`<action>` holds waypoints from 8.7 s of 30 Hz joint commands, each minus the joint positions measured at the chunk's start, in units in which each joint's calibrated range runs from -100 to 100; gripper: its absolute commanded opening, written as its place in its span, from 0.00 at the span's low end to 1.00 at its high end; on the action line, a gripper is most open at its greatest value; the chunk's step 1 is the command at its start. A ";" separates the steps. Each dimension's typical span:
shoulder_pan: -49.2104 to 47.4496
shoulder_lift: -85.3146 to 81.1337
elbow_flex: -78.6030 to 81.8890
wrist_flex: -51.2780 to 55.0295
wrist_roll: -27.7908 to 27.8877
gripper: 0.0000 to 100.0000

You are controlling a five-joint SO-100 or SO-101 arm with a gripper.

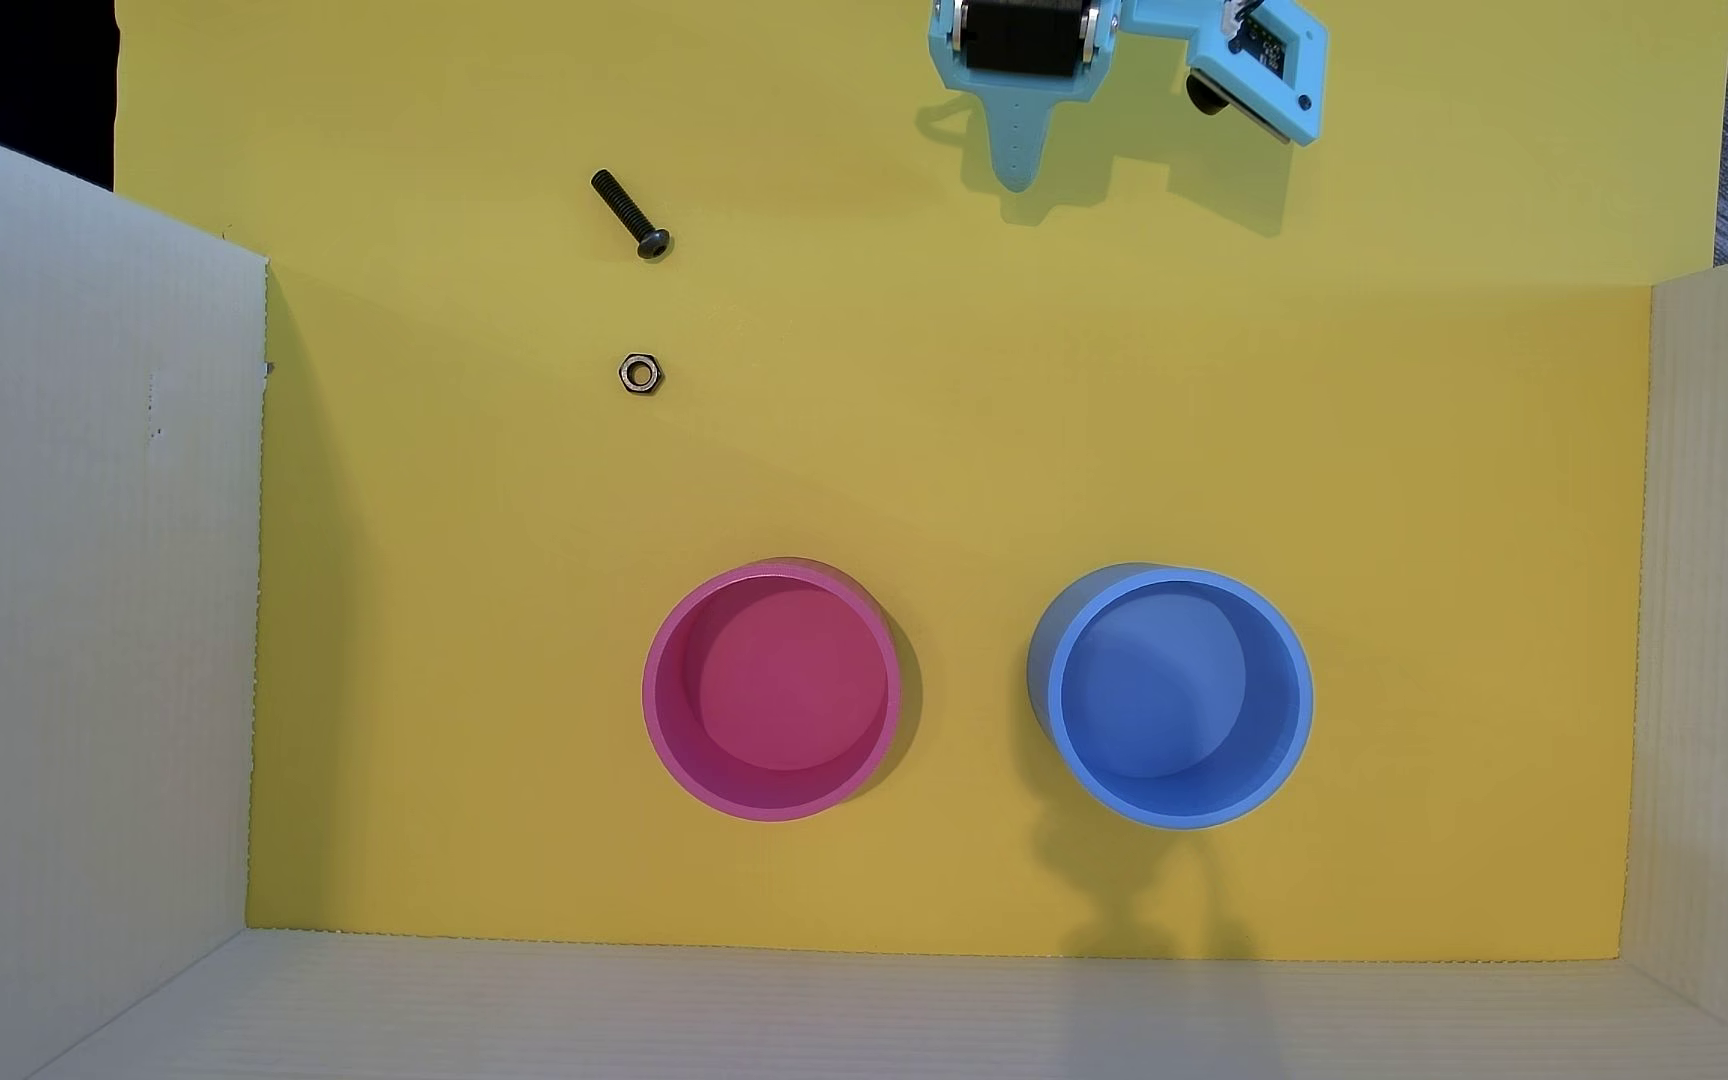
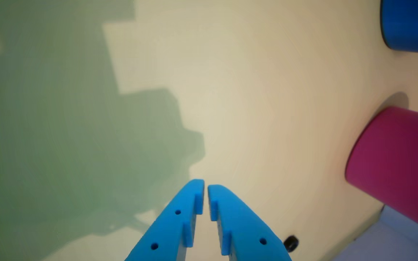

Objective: Pick up the bolt and place it in the pink box

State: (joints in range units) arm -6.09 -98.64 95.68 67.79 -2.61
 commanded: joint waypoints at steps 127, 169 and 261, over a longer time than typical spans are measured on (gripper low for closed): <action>38.17 77.60 -40.81 -22.53 8.99 0.23; 36.18 94.44 -72.11 -14.56 7.69 0.01; 3.22 21.88 -18.38 -28.11 5.35 0.01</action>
State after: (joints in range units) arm -2.15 -68.14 73.78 40.73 3.15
